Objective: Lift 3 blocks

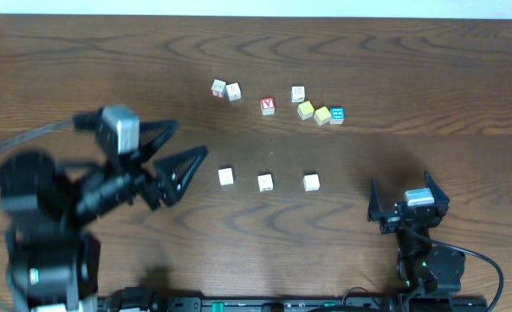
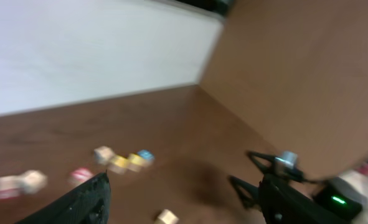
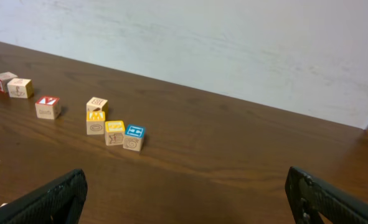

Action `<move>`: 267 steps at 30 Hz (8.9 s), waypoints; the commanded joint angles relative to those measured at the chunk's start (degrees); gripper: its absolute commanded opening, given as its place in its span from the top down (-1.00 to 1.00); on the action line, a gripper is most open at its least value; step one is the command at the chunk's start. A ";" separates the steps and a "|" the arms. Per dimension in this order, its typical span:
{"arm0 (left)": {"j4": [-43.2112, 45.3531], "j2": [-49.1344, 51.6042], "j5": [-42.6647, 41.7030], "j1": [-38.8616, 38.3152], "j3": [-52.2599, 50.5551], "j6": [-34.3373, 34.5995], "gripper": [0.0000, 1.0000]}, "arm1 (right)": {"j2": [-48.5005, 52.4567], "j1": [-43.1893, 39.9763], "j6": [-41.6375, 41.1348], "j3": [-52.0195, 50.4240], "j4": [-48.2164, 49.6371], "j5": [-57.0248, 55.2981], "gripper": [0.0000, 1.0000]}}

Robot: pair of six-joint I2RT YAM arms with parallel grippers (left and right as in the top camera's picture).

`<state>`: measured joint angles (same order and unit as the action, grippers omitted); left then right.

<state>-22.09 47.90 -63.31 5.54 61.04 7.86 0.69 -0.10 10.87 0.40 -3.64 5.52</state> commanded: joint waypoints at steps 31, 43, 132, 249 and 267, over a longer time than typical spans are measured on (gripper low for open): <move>-37.40 21.40 42.03 -11.80 5.84 8.66 -0.54 | -0.26 -0.24 0.15 -0.09 -0.24 -0.13 -0.99; -31.12 38.84 57.09 -22.34 5.84 18.45 -0.54 | -0.26 -0.24 0.15 -0.09 -0.24 -0.13 -0.99; -43.04 30.86 59.49 10.84 16.87 12.57 -0.70 | 54.66 0.74 -12.55 71.89 -33.27 53.81 -0.99; -43.04 30.86 59.49 10.84 16.87 12.57 -0.70 | 103.10 18.10 -31.63 64.22 -43.58 -6.05 0.16; -43.04 30.86 59.49 10.84 16.87 12.57 -0.71 | 99.08 23.93 -29.81 78.90 -50.25 10.43 -0.24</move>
<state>-64.90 78.67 -4.12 16.12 77.32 19.92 99.24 20.82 -18.79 80.66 -55.40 9.39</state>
